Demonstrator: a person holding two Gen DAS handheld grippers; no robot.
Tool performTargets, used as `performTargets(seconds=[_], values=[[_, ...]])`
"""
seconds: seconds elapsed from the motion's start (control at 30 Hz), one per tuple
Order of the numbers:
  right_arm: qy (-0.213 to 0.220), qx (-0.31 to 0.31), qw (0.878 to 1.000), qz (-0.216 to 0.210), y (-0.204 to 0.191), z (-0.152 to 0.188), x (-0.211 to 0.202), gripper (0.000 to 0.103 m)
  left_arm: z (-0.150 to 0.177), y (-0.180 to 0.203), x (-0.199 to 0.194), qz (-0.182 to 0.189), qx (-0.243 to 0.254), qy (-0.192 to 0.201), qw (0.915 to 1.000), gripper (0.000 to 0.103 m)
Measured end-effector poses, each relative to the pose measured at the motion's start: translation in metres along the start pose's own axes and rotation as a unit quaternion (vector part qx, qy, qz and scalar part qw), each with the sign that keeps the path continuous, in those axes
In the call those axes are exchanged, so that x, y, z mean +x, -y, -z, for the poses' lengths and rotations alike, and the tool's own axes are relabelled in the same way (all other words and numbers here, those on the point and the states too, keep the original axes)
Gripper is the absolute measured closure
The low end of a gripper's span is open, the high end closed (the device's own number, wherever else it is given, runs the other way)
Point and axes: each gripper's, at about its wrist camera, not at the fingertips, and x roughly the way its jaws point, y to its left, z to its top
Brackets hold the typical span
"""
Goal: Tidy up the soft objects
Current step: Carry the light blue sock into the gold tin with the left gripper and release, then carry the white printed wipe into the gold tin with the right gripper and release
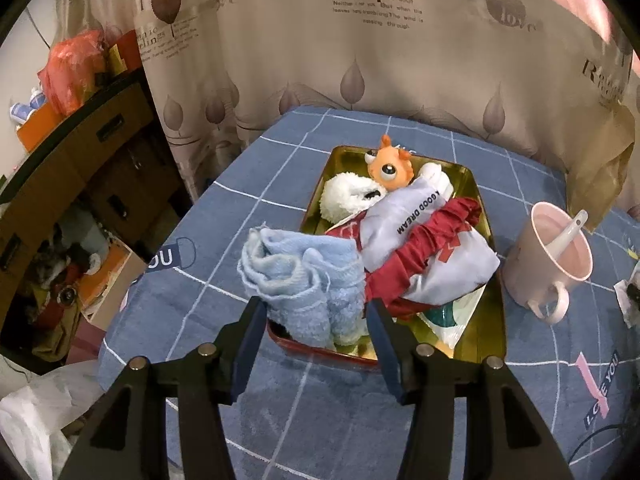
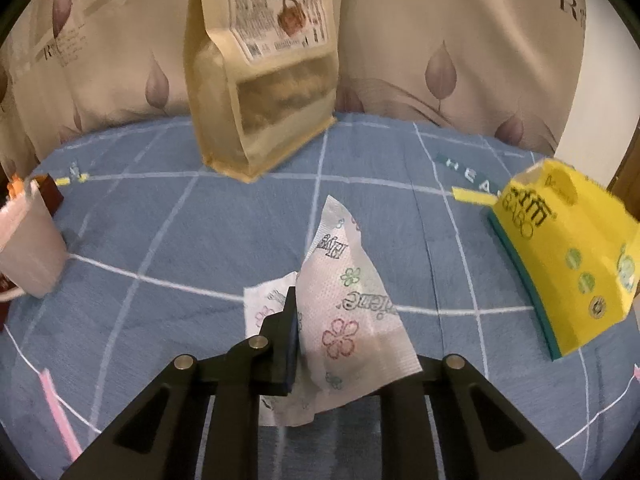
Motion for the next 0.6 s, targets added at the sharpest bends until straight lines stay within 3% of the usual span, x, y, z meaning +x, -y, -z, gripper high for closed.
performTargets(seconds=[0.2,0.6], values=[[0.026,-0.009,0.999,-0.036,-0.027,-0.029,-0.026,0.087,0.0,-0.001,-0.002,0.008,-0.005,0.004,0.9999,0.05],[0.047,-0.093,0.985,-0.136,-0.146,-0.072,-0.06,0.087,-0.001,-0.002,-0.016,0.014,-0.013,0.03,0.9994,0.049]])
